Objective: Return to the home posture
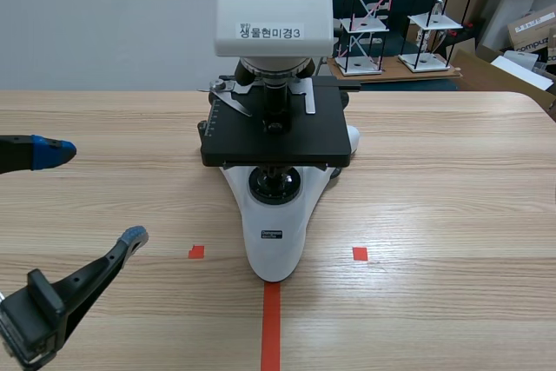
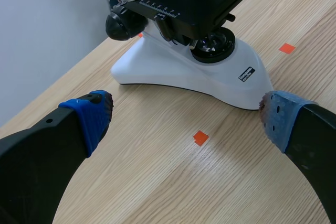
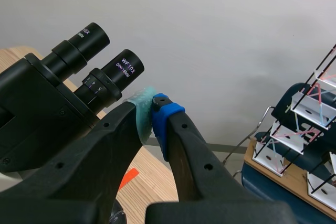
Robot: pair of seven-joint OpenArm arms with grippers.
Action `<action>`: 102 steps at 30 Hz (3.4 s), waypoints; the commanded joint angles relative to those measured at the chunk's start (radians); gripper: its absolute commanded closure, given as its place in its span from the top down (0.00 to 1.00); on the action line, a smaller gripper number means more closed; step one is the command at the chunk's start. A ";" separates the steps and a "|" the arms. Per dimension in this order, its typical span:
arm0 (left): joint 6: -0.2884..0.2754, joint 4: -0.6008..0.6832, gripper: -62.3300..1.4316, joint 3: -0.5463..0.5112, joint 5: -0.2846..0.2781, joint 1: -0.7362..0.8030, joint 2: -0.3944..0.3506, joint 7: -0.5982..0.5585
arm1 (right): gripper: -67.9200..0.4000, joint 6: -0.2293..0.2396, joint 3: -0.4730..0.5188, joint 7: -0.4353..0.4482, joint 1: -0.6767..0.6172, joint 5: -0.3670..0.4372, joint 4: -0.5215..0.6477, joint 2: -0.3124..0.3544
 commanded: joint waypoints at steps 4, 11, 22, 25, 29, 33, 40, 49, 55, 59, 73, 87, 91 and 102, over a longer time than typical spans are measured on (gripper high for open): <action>0.005 0.004 0.95 0.001 -0.006 0.005 0.005 -0.014 | 0.01 -0.003 0.001 0.023 0.018 0.006 0.003 0.010; 0.005 0.004 0.95 0.001 -0.006 0.005 0.005 -0.014 | 0.01 -0.003 0.001 0.037 0.017 -0.006 0.003 0.011; 0.005 0.004 0.95 0.001 -0.006 0.005 0.005 -0.014 | 0.01 -0.003 0.001 0.038 0.017 -0.012 0.003 0.011; 0.005 0.004 0.95 0.001 -0.006 0.005 0.005 -0.014 | 0.01 -0.006 0.002 0.071 0.005 -0.052 0.003 0.011; 0.005 0.004 0.95 0.001 -0.006 0.005 0.005 -0.014 | 0.01 -0.013 0.002 0.085 -0.043 -0.068 0.003 0.013; 0.005 0.004 0.95 0.001 -0.006 0.005 0.005 -0.014 | 0.02 -0.015 0.003 0.143 -0.152 -0.091 0.014 0.040; 0.005 0.004 0.95 0.001 -0.006 0.005 0.005 -0.014 | 0.22 -0.016 0.050 0.447 -0.500 -0.117 0.064 0.185; 0.005 0.004 0.95 0.001 -0.006 0.005 0.005 -0.014 | 0.58 -0.041 0.262 0.759 -0.919 -0.117 0.197 0.225; 0.005 0.004 0.95 0.001 -0.006 0.005 0.005 -0.014 | 0.70 -0.042 0.323 0.732 -1.065 -0.123 0.367 0.159; 0.005 0.004 0.95 0.001 -0.006 0.005 0.005 -0.014 | 0.70 -0.070 0.323 0.706 -1.130 -0.155 0.468 0.084; 0.005 0.004 0.95 0.001 -0.006 0.005 0.005 -0.014 | 0.76 -0.033 0.249 0.620 -1.184 -0.299 0.526 -0.094; 0.005 0.004 0.95 0.001 -0.006 0.005 0.005 -0.014 | 0.76 0.003 0.249 0.616 -1.184 -0.414 0.526 -0.145; 0.005 0.004 0.95 0.001 -0.006 0.005 0.005 -0.014 | 0.76 0.058 0.249 0.616 -1.185 -0.472 0.526 -0.192; 0.005 0.004 0.95 0.001 -0.006 0.005 0.005 -0.014 | 0.76 0.095 0.228 0.689 -1.184 -0.515 0.526 -0.208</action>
